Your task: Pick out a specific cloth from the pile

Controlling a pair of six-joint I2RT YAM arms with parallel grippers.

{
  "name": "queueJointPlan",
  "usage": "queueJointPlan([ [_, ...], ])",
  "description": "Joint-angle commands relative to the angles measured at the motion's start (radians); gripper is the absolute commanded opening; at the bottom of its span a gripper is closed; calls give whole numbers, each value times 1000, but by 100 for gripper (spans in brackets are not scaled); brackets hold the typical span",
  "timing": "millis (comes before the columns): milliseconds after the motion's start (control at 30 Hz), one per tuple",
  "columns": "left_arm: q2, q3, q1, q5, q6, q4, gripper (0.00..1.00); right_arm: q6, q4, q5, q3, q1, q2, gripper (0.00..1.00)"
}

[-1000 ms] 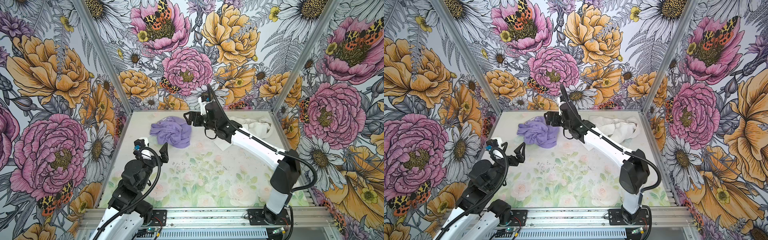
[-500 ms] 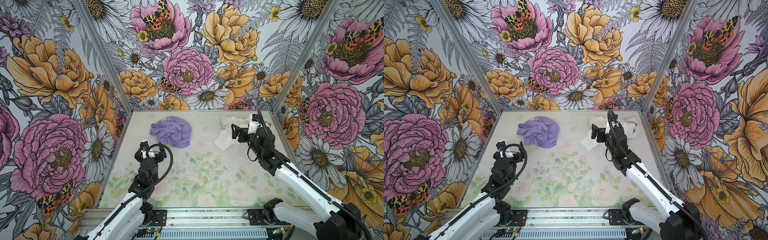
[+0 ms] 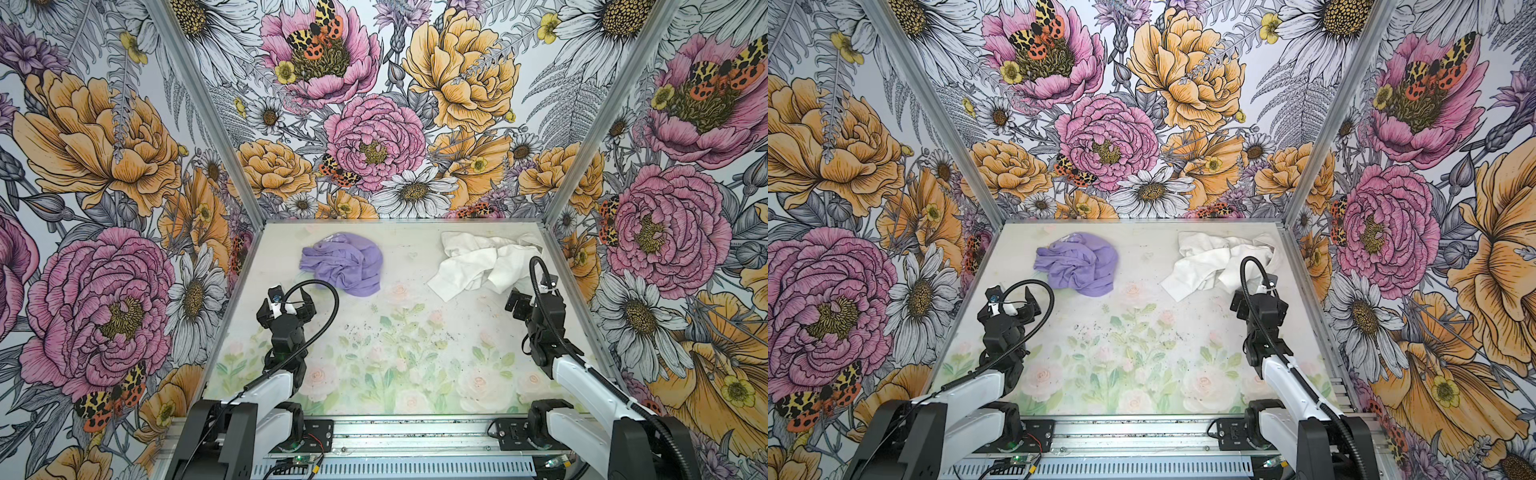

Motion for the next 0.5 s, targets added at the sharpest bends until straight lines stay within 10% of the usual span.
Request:
queueJointPlan([
  [0,76,2,17,107,25,196,99,-52,294,-7,-46,-13,74,99],
  [467,454,76,68,262,21,479,99,-107,891,-158,-80,-66,513,99],
])
